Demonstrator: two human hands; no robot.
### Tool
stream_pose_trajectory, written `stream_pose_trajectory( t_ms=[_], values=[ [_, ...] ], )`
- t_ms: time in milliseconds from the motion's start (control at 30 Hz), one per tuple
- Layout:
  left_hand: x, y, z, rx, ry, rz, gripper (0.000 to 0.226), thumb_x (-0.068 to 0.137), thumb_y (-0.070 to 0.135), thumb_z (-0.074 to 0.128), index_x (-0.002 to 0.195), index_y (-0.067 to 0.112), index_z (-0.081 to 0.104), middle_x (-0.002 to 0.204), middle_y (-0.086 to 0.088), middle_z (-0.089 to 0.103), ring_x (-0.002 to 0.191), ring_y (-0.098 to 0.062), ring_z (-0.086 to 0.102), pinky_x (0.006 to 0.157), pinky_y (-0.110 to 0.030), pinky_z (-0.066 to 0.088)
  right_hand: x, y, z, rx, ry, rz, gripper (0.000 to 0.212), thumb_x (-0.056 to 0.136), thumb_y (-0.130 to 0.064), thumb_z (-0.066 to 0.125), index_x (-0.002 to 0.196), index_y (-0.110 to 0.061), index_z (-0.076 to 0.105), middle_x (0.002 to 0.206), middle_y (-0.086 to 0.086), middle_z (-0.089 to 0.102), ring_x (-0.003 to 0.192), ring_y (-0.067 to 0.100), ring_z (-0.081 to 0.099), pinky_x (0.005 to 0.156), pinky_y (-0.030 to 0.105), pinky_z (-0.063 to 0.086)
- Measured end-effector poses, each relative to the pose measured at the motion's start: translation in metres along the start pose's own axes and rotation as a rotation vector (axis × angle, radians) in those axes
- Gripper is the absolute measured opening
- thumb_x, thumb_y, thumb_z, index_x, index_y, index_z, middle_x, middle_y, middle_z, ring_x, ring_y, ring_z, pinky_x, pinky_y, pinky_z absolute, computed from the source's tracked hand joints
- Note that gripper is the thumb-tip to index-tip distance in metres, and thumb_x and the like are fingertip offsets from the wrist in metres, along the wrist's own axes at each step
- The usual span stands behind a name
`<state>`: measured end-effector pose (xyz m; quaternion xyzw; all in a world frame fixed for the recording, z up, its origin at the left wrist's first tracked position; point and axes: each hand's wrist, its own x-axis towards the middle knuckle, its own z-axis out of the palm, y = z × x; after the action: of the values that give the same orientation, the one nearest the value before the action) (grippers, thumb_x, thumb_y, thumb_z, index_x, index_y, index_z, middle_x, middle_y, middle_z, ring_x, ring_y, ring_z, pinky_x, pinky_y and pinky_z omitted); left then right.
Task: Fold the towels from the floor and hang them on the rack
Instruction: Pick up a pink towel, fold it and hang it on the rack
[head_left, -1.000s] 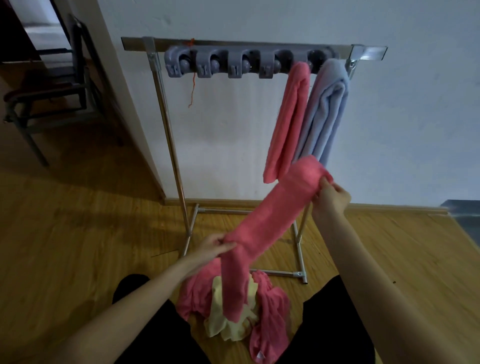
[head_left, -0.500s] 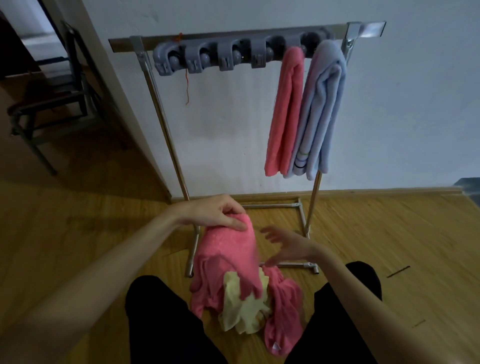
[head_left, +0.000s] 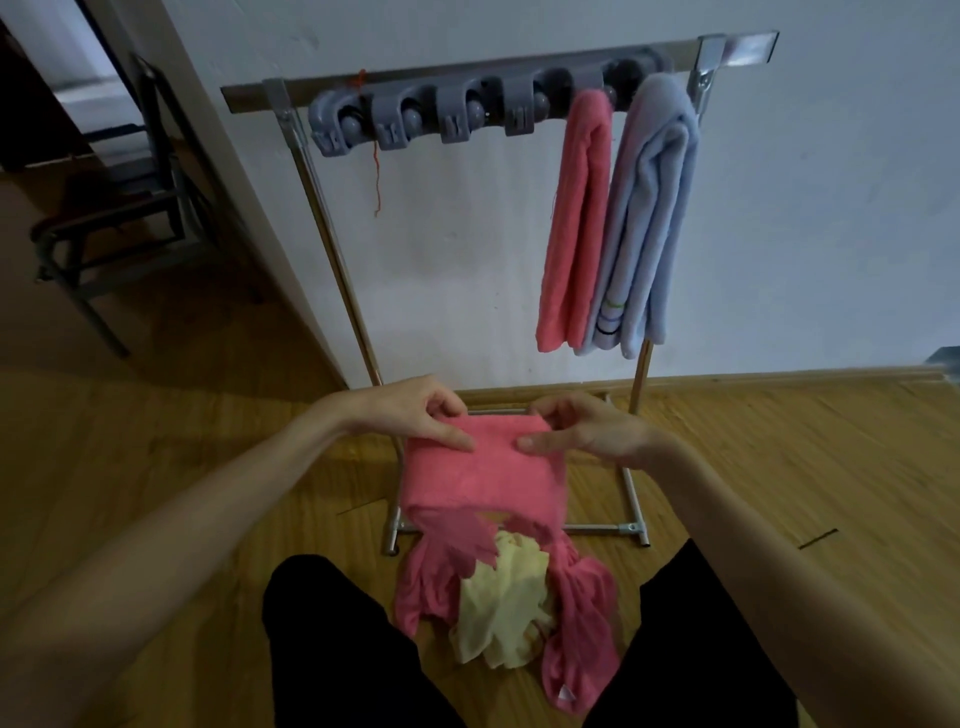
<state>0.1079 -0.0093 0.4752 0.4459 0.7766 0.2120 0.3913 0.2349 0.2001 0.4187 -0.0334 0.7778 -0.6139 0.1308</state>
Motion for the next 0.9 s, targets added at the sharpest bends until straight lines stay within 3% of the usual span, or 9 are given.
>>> stream_pose_trajectory(
  t_ms=[100,233,333,433,533,600,667,767,900],
  values=[
    [-0.007,-0.009,-0.012,-0.046,0.001,0.006,0.034,0.081,0.027,0.073,0.109,0.009,0.065,0.101,-0.009,0.070,0.089,-0.023,0.068,0.078,-0.038,0.057,-0.017,-0.007,-0.025,-0.003,0.041,-0.015,0.027,0.081,-0.026,0.071,0.083,-0.002,0.057,0.082,0.011,0.057,0.078,0.023,0.057,0.073,0.037,0.045],
    [-0.012,-0.005,-0.033,-0.203,-0.004,0.040,0.042,0.085,0.018,0.071,0.116,0.020,0.044,0.102,-0.028,0.062,0.084,-0.038,0.060,0.074,-0.052,0.048,-0.022,-0.023,-0.049,-0.072,0.039,-0.114,0.018,0.085,0.006,0.063,0.090,-0.008,0.052,0.087,0.004,0.056,0.077,0.010,0.057,0.065,0.023,0.047],
    [-0.009,0.013,-0.048,0.001,0.062,0.118,0.024,0.088,0.000,0.061,0.105,0.015,0.054,0.105,-0.007,0.060,0.100,-0.015,0.061,0.084,-0.027,0.051,-0.015,-0.047,-0.059,-0.207,-0.049,-0.215,0.033,0.083,0.014,0.056,0.101,-0.014,0.054,0.099,0.001,0.054,0.092,0.016,0.053,0.075,0.025,0.049],
    [-0.004,0.029,-0.064,0.392,0.096,0.107,0.029,0.087,-0.003,0.053,0.086,0.020,0.071,0.092,0.004,0.059,0.086,-0.004,0.055,0.076,-0.012,0.041,-0.006,-0.076,-0.067,-0.492,-0.137,-0.221,0.032,0.082,0.017,0.054,0.098,-0.009,0.064,0.095,-0.013,0.062,0.092,0.002,0.057,0.081,0.015,0.044],
    [0.003,0.042,-0.074,0.627,0.225,0.055,0.037,0.088,-0.001,0.048,0.101,0.020,0.074,0.096,0.011,0.059,0.086,-0.002,0.052,0.070,-0.004,0.035,0.013,-0.090,-0.079,-0.828,-0.151,-0.103,0.042,0.083,0.010,0.051,0.096,-0.023,0.073,0.096,-0.014,0.070,0.092,0.005,0.065,0.085,0.024,0.051],
    [0.008,0.049,-0.078,0.672,0.381,0.075,0.037,0.090,-0.001,0.045,0.112,0.016,0.070,0.104,0.005,0.062,0.088,-0.003,0.049,0.076,-0.006,0.032,0.025,-0.098,-0.081,-0.974,-0.028,-0.066,0.053,0.079,0.009,0.047,0.099,-0.032,0.073,0.101,-0.004,0.072,0.091,0.020,0.068,0.085,0.040,0.055],
    [0.012,0.051,-0.083,0.673,0.556,0.083,0.035,0.093,0.002,0.044,0.116,0.015,0.067,0.109,0.000,0.060,0.094,-0.008,0.051,0.082,-0.017,0.035,0.033,-0.111,-0.082,-1.026,0.157,-0.100,0.056,0.076,0.013,0.045,0.108,-0.024,0.072,0.109,0.000,0.071,0.097,0.020,0.066,0.091,0.034,0.052],
    [0.018,0.057,-0.093,0.660,0.765,0.101,0.029,0.094,0.010,0.048,0.119,0.016,0.062,0.102,-0.001,0.047,0.091,-0.015,0.053,0.076,-0.021,0.036,0.040,-0.130,-0.087,-1.033,0.421,-0.216,0.055,0.075,0.015,0.044,0.117,-0.013,0.068,0.114,0.005,0.069,0.104,0.021,0.064,0.091,0.023,0.046],
    [0.031,0.081,-0.102,0.690,1.001,0.153,0.038,0.085,0.007,0.062,0.122,0.008,0.052,0.114,-0.007,0.040,0.085,-0.019,0.053,0.070,-0.022,0.041,0.041,-0.144,-0.097,-1.029,0.790,-0.368,0.053,0.076,0.007,0.041,0.119,-0.012,0.066,0.107,0.013,0.065,0.092,0.030,0.062,0.077,0.031,0.048]
  ],
)
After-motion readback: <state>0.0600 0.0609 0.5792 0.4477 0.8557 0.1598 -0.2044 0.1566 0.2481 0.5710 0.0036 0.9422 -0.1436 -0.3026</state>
